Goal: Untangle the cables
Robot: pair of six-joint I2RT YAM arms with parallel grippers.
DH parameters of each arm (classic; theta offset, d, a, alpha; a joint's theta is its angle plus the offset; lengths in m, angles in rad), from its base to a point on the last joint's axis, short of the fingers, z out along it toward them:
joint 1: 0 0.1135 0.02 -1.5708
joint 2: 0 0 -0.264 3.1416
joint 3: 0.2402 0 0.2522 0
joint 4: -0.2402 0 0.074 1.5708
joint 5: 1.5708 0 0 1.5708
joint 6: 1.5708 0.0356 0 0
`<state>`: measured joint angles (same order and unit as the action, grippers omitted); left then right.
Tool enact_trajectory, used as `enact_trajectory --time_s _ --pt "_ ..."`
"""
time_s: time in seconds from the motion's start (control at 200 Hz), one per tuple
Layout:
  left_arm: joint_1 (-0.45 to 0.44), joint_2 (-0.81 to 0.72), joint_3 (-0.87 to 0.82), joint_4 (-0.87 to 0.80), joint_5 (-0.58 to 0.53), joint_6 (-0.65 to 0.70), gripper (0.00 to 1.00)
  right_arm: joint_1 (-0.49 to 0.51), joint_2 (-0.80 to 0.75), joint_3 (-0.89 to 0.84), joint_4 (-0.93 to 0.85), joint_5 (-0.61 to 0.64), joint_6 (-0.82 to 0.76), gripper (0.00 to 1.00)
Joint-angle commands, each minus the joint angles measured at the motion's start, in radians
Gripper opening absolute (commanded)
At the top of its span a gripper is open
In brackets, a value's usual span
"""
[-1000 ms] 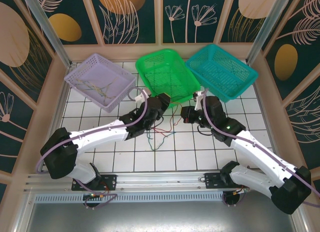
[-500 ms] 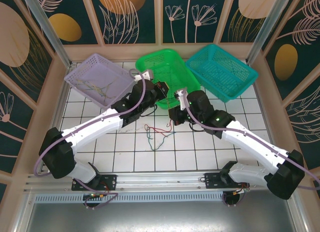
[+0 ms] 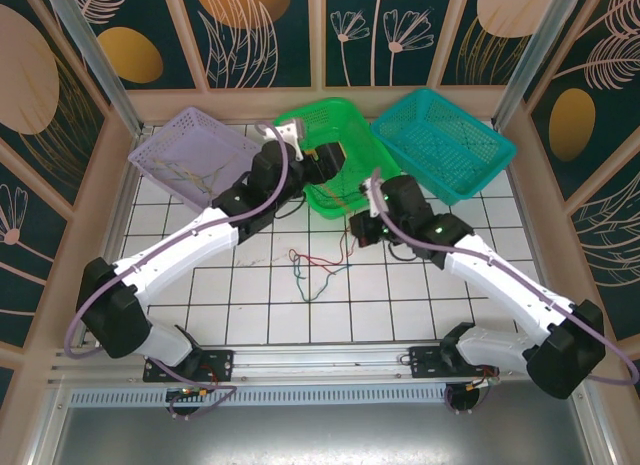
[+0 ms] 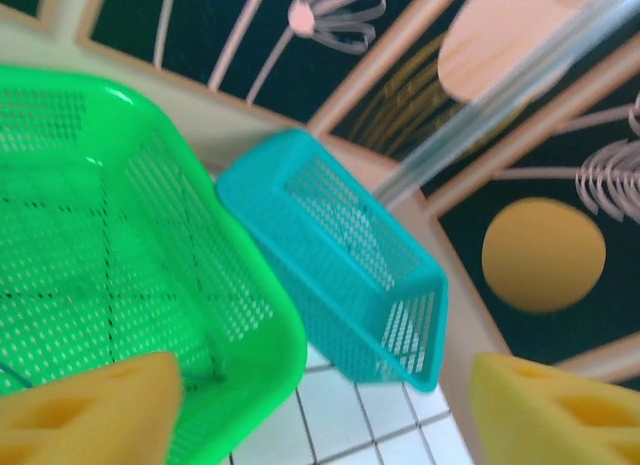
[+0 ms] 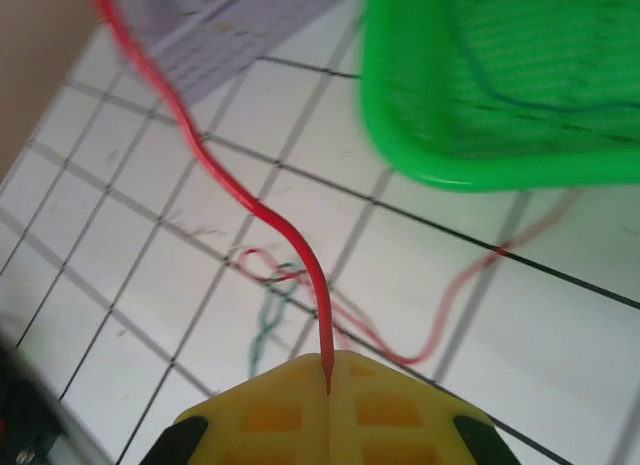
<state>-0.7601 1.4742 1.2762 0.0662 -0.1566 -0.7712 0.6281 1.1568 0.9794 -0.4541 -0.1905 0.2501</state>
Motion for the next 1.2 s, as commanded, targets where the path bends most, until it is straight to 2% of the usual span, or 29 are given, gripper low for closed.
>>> enact_trajectory --time_s 0.0,0.1,0.165,0.34,0.515,0.651,0.726,0.751,0.816,0.881,0.996,1.106,1.196 --pt "-0.001 -0.08 0.025 -0.06 -0.127 -0.007 0.86 -0.075 -0.018 0.113 -0.087 0.073 0.027 0.0" --pt "-0.001 -0.156 -0.024 -0.11 -0.245 -0.056 0.89 -0.123 0.031 0.204 -0.151 0.268 0.011 0.0" --pt "-0.001 -0.191 -0.048 -0.138 -0.274 -0.087 0.89 -0.151 0.07 0.257 -0.176 0.402 0.002 0.0" --pt "-0.004 -0.211 -0.143 -0.101 -0.166 -0.178 0.85 -0.259 0.217 0.389 -0.146 0.696 -0.038 0.0" --pt "-0.059 -0.188 -0.201 -0.072 -0.127 -0.22 0.83 -0.398 0.426 0.513 -0.008 0.829 -0.158 0.0" --pt "-0.108 -0.16 -0.207 -0.073 -0.129 -0.232 0.83 -0.481 0.66 0.723 -0.041 0.91 -0.212 0.0" --pt "-0.125 -0.145 -0.218 -0.072 -0.127 -0.253 0.83 -0.493 0.798 0.855 -0.077 0.882 -0.254 0.0" --pt "-0.13 -0.142 -0.224 -0.075 -0.127 -0.26 0.83 -0.492 0.844 0.908 -0.109 0.86 -0.26 0.05" --pt "-0.136 -0.14 -0.244 -0.091 -0.131 -0.291 0.83 -0.492 0.914 1.008 -0.195 0.808 -0.208 0.27" --pt "-0.137 -0.149 -0.274 -0.098 -0.132 -0.323 0.83 -0.483 0.913 1.031 -0.235 0.784 -0.141 0.42" --pt "-0.136 -0.164 -0.34 -0.099 -0.122 -0.343 0.81 -0.479 0.809 0.918 -0.204 0.666 -0.061 0.52" --pt "-0.137 -0.162 -0.38 -0.15 -0.127 -0.363 0.8 -0.481 0.672 0.786 -0.182 0.54 0.036 0.54" --pt "-0.139 -0.174 -0.419 -0.201 -0.135 -0.399 0.78 -0.476 0.519 0.616 -0.12 0.389 0.126 0.54"
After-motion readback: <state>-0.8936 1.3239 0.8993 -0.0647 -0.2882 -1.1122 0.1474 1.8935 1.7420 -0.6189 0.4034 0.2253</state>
